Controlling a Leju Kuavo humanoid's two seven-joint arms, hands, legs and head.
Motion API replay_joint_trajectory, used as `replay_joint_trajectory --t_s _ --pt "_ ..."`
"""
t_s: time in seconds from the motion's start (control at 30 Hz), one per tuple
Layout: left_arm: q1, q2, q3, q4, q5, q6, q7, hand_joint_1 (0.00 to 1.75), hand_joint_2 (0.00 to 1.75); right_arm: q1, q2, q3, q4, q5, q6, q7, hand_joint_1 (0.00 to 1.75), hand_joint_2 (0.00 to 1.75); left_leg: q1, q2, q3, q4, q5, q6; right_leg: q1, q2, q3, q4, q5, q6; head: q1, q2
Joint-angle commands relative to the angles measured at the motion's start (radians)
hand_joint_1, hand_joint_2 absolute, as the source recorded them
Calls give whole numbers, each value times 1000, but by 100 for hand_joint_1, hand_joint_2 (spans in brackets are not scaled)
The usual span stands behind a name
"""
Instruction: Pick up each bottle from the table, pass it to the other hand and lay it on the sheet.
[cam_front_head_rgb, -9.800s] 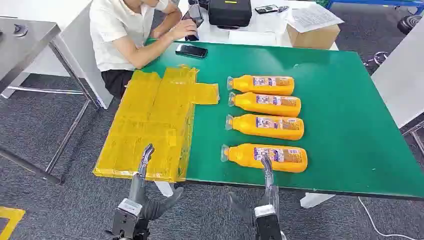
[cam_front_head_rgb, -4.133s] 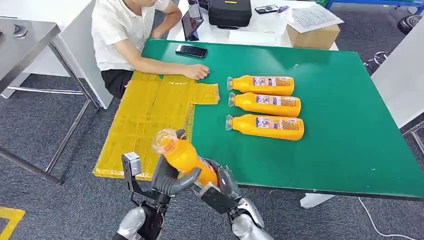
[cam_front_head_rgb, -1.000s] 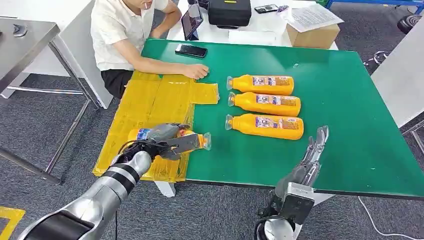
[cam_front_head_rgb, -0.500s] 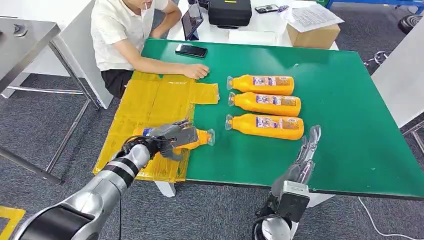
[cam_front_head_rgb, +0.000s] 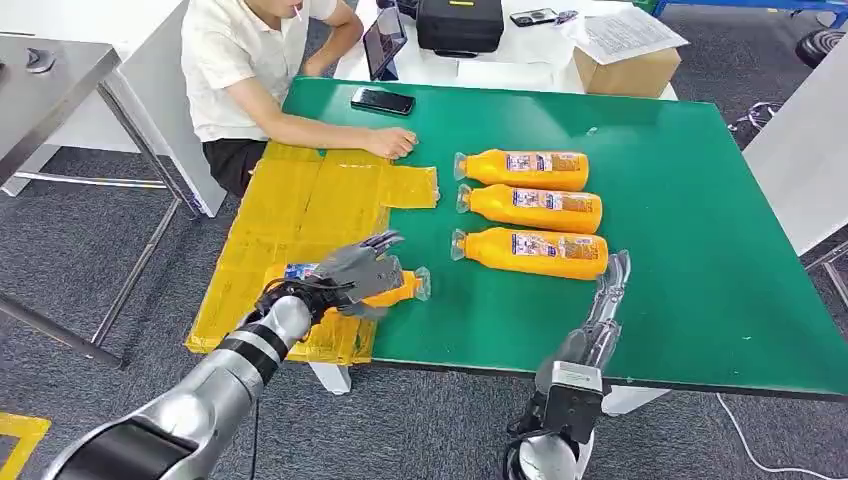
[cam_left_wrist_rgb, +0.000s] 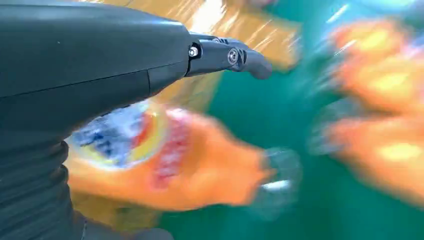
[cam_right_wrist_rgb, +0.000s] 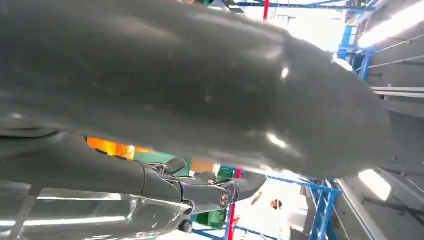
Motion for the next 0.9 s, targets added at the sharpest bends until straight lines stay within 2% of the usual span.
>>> replay_joint_trajectory --t_s 0.03,0.07,0.3,0.37,0.47,0.5,0.53,0.57,0.6,0.63,0.67,0.73,0.8,0.9 --pt "306 2 -136 -572 278 127 -59 0 175 17 -35 -48 12 118 1 0 0 0 1 1 7 -2 -3 -2 1 2 8 -3 -2 -2 1 0" --pt "306 2 -136 -572 278 127 -59 0 175 17 -35 -48 12 118 1 0 0 0 0 1 3 -2 -1 -1 0 2 3 -2 -1 -1 0 0" --pt "316 1 -140 -591 319 124 -70 0 175 17 -30 -67 2 146 1 0 0 0 1 1 3 0 -2 -2 1 2 2 -1 -1 -2 0 0" --pt "378 15 -174 -687 466 65 -92 0 175 28 -19 -114 -38 191 1 0 0 0 1 0 3 -1 -2 -2 1 1 3 -1 -2 -2 0 0" --pt "440 53 -231 -801 547 102 -89 0 175 38 -41 -139 -39 221 1 0 0 0 0 1 2 -1 -1 -1 0 1 1 -1 -1 -1 0 0" --pt "456 66 -239 -826 559 116 -86 0 175 37 -65 -145 24 277 1 0 0 0 1 1 5 -1 -3 -2 1 2 5 -1 -3 -2 0 0" --pt "475 81 -231 -841 579 125 -90 0 175 10 -86 -189 209 449 1 0 0 0 1 1 5 -2 -2 -1 1 2 4 -3 -2 -1 0 0" --pt "494 82 -212 -840 585 142 -95 0 175 -16 -95 -272 283 612 1 24 0 0 1 1 4 -2 -2 -1 1 2 5 -3 -1 -1 0 0" --pt "511 76 -194 -821 592 147 -95 0 175 -55 -112 -367 348 768 1 15 0 175 2 2 9 -5 -2 -2 2 3 9 -6 -1 -2 0 0" --pt "515 70 -194 -794 593 142 -93 0 175 -85 -118 -450 367 833 1 0 0 175 2 2 7 -4 -1 -1 2 3 8 -6 0 -1 0 0" --pt "517 60 -197 -766 604 130 -84 0 175 -120 -141 -508 411 945 1 31 0 175 1 1 9 -5 -1 -1 1 2 10 -7 0 -1 0 0" --pt "515 50 -215 -721 587 141 -87 0 175 -186 -232 -506 526 1027 1 151 0 175 0 -1 8 -4 -1 -1 0 0 8 -5 0 -1 -1 0" --pt "516 47 -230 -711 567 154 -94 0 175 -236 -317 -447 622 1055 1 260 0 175 1 -3 6 -3 -1 -1 1 -2 8 -6 0 -1 0 0" --pt "516 47 -230 -711 567 154 -94 0 175 -236 -317 -447 622 1055 1 260 0 175 0 -3 4 -2 0 0 0 -1 6 -4 0 0 0 0"
